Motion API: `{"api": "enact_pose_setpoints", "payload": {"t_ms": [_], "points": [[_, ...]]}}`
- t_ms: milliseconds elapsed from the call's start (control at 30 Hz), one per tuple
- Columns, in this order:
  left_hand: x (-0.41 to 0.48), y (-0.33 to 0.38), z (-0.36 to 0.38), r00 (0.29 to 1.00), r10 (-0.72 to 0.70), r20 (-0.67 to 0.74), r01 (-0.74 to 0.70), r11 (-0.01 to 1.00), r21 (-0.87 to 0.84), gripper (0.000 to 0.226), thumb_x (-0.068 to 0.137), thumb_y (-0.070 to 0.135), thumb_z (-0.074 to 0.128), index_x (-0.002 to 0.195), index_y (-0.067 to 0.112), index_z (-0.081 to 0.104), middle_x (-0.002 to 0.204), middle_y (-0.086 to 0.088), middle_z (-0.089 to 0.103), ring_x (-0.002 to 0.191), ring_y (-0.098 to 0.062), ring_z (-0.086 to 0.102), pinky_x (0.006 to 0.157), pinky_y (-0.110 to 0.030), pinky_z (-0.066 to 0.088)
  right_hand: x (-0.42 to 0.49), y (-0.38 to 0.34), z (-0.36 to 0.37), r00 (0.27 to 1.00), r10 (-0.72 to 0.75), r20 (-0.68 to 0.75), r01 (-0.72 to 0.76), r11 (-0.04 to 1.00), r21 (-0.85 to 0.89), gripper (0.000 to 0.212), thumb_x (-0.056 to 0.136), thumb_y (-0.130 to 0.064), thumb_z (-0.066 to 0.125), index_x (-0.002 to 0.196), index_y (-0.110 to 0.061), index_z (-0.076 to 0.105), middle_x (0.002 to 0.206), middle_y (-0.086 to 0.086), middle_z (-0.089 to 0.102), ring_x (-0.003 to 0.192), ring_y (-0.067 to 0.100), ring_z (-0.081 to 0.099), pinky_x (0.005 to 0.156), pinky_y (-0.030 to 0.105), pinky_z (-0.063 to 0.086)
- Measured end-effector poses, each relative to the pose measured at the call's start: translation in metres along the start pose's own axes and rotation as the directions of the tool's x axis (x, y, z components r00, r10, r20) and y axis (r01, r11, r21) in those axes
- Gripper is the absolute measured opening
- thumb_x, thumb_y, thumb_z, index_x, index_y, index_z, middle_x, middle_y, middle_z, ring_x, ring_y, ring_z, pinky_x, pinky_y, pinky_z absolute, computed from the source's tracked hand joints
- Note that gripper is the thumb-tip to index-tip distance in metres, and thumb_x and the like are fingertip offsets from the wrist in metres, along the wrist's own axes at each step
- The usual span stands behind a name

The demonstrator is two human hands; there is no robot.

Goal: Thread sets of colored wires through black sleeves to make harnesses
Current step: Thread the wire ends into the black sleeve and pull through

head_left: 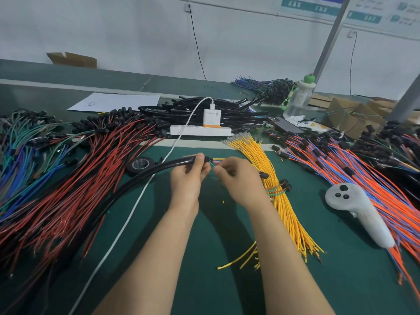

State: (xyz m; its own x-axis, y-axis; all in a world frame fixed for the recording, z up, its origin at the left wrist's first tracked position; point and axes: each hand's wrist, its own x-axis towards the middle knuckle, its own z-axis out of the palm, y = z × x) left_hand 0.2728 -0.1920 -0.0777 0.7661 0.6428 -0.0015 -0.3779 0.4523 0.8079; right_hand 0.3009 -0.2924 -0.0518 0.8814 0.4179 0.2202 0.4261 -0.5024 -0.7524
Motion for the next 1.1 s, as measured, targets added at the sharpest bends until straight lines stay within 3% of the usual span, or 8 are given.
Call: {"api": "enact_pose_setpoints", "payload": {"t_ms": [100,267,367,467,567,733,867,1100], "points": [[0.000,-0.001,0.000,1.000,-0.003,-0.008,0.003,1.000,0.010,0.019,0.093,0.005,0.057,0.073,0.007,0.058,0.066,0.003,0.060,0.057,-0.001,0.061,0.068,-0.014,0.054,0.001,0.001,-0.005,0.999,0.050,0.005,-0.050,0.993,0.108,0.011,0.093,-0.023,0.061,0.093,-0.013,0.066,0.083,0.002,0.068,0.079,0.017,0.064,0.076,0.030,0.051],[0.001,-0.001,0.000,1.000,-0.020,-0.001,0.020,1.000,-0.002,0.018,0.093,0.005,0.056,0.075,0.006,0.058,0.070,-0.001,0.059,0.057,-0.002,0.061,0.068,-0.014,0.054,0.000,0.002,0.001,0.987,-0.021,-0.156,0.018,1.000,-0.021,0.014,0.089,-0.021,0.066,0.095,-0.018,0.054,0.075,-0.007,0.058,0.070,0.011,0.056,0.062,0.025,0.042],[0.000,0.002,0.000,0.999,-0.037,0.004,0.037,0.999,-0.022,0.015,0.092,0.005,0.057,0.077,0.005,0.059,0.074,-0.003,0.060,0.058,-0.002,0.061,0.067,-0.014,0.054,0.002,0.007,0.000,0.967,-0.121,-0.224,0.096,0.988,-0.119,0.018,0.086,-0.022,0.069,0.101,-0.017,0.060,0.098,-0.003,0.056,0.094,0.016,0.052,0.079,0.026,0.039],[-0.002,0.005,-0.001,0.997,-0.069,0.026,0.069,0.997,-0.017,0.013,0.092,0.007,0.059,0.079,0.005,0.060,0.075,-0.004,0.062,0.059,-0.004,0.061,0.065,-0.015,0.054,0.003,0.011,-0.006,0.982,-0.119,-0.145,0.114,0.993,-0.043,0.026,0.089,-0.025,0.066,0.115,-0.020,0.063,0.114,-0.006,0.061,0.111,0.012,0.054,0.089,0.019,0.037],[-0.002,0.008,-0.001,0.995,-0.088,0.050,0.086,0.996,0.028,0.012,0.091,0.008,0.060,0.079,0.006,0.062,0.074,-0.003,0.063,0.059,-0.006,0.061,0.059,-0.014,0.052,0.003,0.015,-0.013,0.997,-0.078,-0.008,0.078,0.996,0.032,0.026,0.093,-0.027,0.061,0.117,-0.020,0.066,0.106,-0.010,0.066,0.105,0.007,0.060,0.093,0.025,0.046],[-0.003,0.012,-0.004,0.982,-0.119,0.146,0.108,0.990,0.086,0.010,0.092,0.008,0.058,0.084,0.008,0.062,0.072,-0.001,0.065,0.060,-0.005,0.062,0.058,-0.014,0.051,0.003,0.017,-0.020,0.994,-0.098,0.055,0.093,0.992,0.085,0.006,0.092,-0.024,0.063,0.092,-0.021,0.068,0.081,-0.005,0.067,0.081,0.015,0.062,0.080,0.038,0.049],[-0.002,0.012,-0.008,0.960,-0.136,0.243,0.096,0.981,0.169,0.012,0.094,0.011,0.056,0.085,0.009,0.063,0.072,0.003,0.068,0.061,-0.002,0.064,0.061,-0.014,0.051,0.003,0.017,-0.020,0.989,-0.130,0.074,0.120,0.986,0.117,0.005,0.090,-0.022,0.065,0.087,-0.024,0.067,0.085,0.005,0.070,0.081,0.024,0.064,0.080,0.043,0.050],[0.001,0.010,-0.009,0.972,-0.134,0.194,0.119,0.989,0.086,0.012,0.092,0.009,0.059,0.081,0.009,0.064,0.071,0.002,0.068,0.063,-0.005,0.065,0.061,-0.015,0.052,0.004,0.019,-0.019,0.990,-0.138,0.005,0.136,0.983,0.121,0.010,0.090,-0.018,0.066,0.085,-0.027,0.065,0.086,-0.011,0.069,0.088,0.005,0.065,0.081,0.021,0.049]]}}
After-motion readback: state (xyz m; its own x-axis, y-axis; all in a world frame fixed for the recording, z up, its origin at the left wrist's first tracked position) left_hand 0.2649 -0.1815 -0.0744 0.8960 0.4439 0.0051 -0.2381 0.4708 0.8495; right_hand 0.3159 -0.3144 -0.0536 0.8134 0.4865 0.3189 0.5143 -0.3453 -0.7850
